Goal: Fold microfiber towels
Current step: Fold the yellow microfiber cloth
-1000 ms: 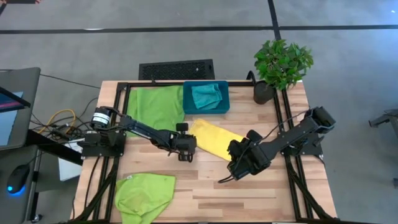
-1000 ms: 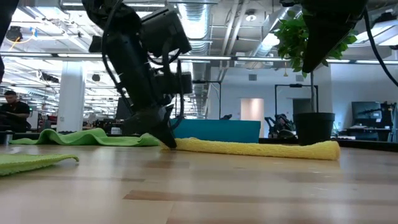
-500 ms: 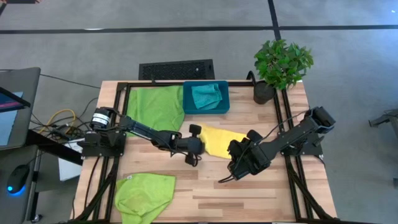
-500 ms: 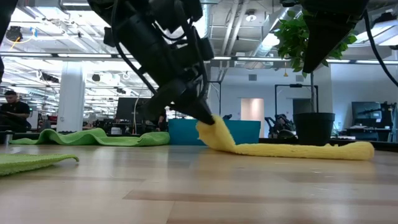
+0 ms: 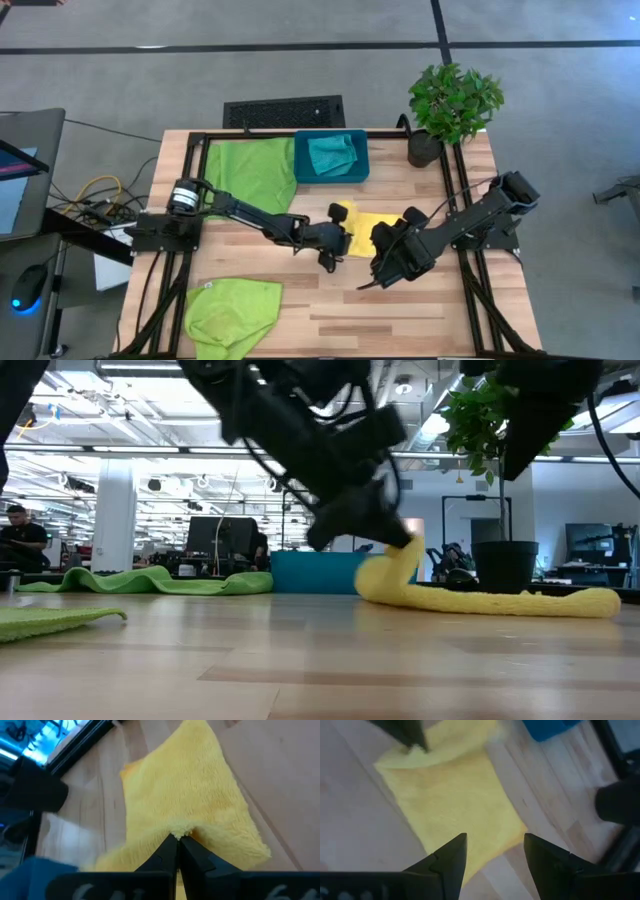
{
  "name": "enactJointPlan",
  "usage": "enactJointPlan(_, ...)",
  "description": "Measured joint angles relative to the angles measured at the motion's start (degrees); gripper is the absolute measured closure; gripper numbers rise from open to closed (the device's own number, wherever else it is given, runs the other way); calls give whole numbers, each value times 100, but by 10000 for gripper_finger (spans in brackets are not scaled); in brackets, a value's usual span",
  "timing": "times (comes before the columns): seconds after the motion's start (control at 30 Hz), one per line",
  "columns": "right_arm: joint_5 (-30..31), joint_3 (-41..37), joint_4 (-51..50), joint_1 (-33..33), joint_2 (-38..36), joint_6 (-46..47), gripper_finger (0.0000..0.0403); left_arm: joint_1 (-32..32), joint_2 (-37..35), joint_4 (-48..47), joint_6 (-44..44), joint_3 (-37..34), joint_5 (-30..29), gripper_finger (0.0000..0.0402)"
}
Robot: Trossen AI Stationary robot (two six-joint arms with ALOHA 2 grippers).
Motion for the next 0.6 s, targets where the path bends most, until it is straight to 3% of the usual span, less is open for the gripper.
enactJointPlan(0.4, -220, 2, -813, 154, -43, 574, 182, 35, 1341, -473, 355, 1826, 284, 401)
enactJointPlan(0.6, -264, 4, -964, 293, -79, 710, 182, 37, 1587, -616, 403, 2456, 277, 401)
